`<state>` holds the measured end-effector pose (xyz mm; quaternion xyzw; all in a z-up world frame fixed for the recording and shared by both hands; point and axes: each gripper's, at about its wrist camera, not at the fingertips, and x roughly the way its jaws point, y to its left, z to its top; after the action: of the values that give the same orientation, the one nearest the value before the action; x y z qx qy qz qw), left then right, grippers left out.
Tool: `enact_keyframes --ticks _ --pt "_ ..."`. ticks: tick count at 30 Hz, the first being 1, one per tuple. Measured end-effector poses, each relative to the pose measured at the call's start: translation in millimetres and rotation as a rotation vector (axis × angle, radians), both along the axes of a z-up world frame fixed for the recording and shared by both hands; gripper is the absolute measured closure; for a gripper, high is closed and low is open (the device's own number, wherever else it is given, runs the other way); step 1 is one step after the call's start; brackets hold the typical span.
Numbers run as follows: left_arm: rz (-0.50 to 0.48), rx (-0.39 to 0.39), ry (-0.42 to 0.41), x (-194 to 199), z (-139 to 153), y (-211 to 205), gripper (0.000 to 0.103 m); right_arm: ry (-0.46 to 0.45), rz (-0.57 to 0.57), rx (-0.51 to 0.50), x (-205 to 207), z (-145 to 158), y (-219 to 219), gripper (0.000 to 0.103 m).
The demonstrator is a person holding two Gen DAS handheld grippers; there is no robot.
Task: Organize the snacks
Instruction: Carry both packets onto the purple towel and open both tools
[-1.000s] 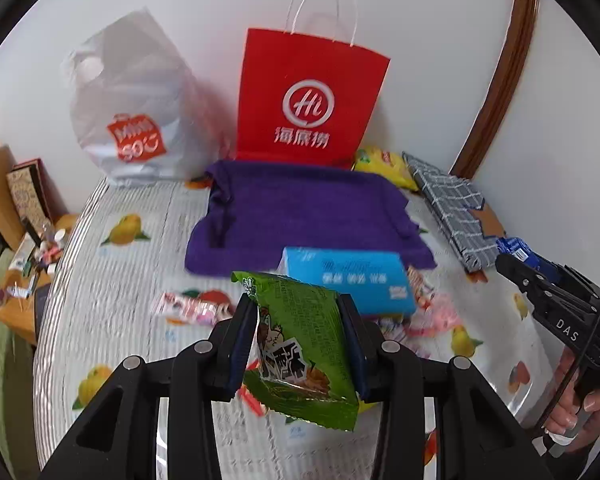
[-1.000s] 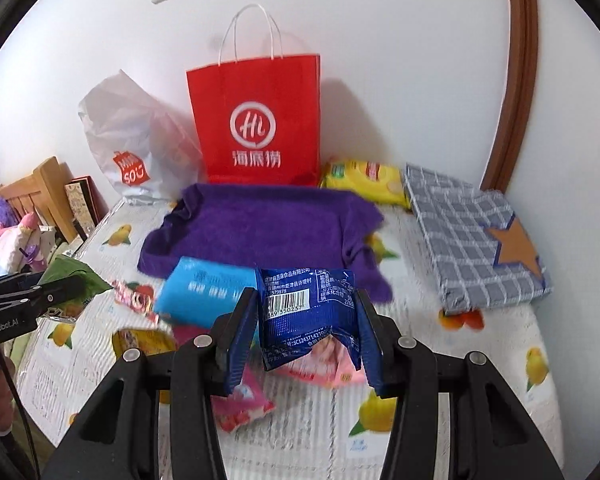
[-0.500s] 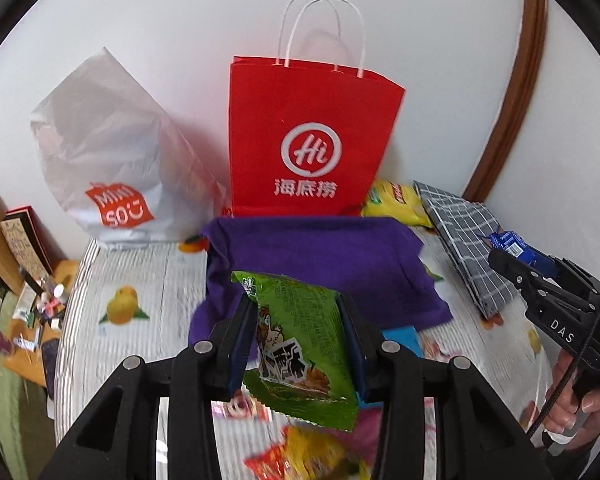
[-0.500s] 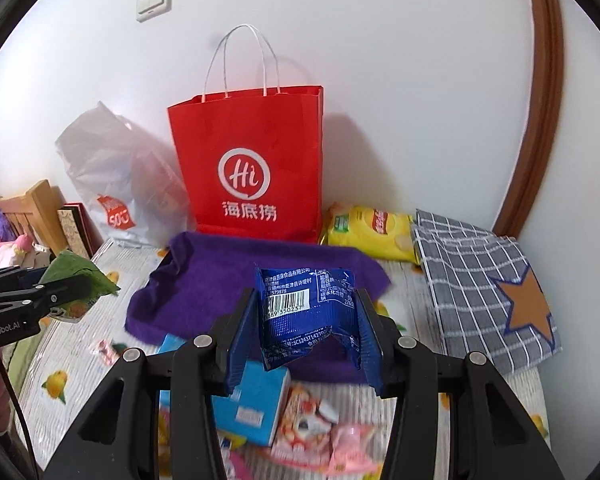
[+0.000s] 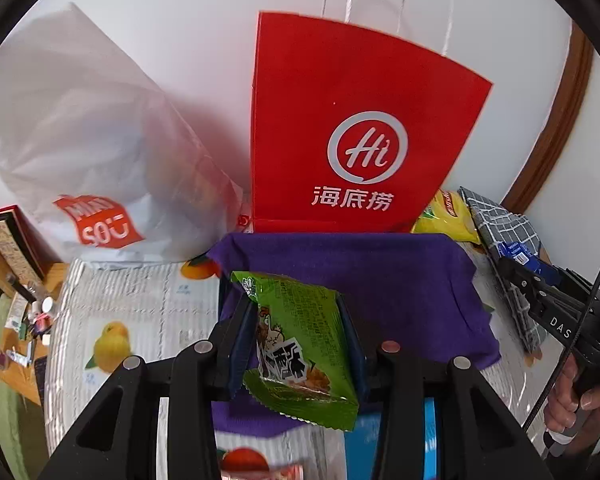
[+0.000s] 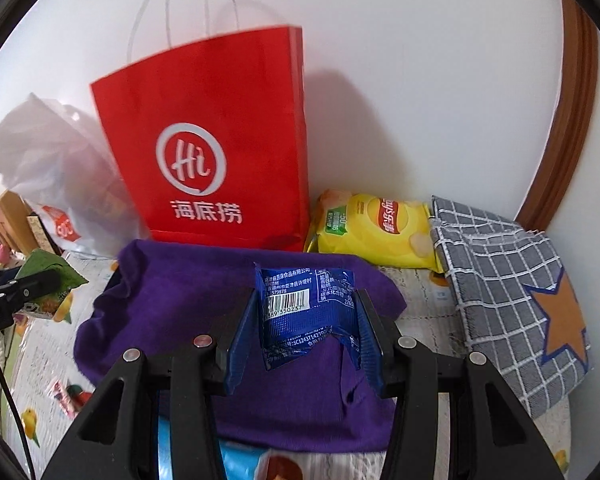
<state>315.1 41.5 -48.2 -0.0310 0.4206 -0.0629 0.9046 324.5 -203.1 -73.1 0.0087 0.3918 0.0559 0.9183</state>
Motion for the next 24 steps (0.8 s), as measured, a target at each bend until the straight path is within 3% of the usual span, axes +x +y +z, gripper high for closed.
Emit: enact_keyframes --ticks 7,15,24 --pt "-0.002 -0.018 0.014 36 -22 -4 0.064 0.014 0.007 -0.012 31 -21 4 0.056" --pt "-0.013 -0.048 0.103 61 -63 -2 0.064 0.08 -0.001 -0.036 53 -59 -2 0.056" --pt "-0.011 -0.054 0.121 65 -73 4 0.064 0.129 0.037 -0.043 59 -76 6 0.056"
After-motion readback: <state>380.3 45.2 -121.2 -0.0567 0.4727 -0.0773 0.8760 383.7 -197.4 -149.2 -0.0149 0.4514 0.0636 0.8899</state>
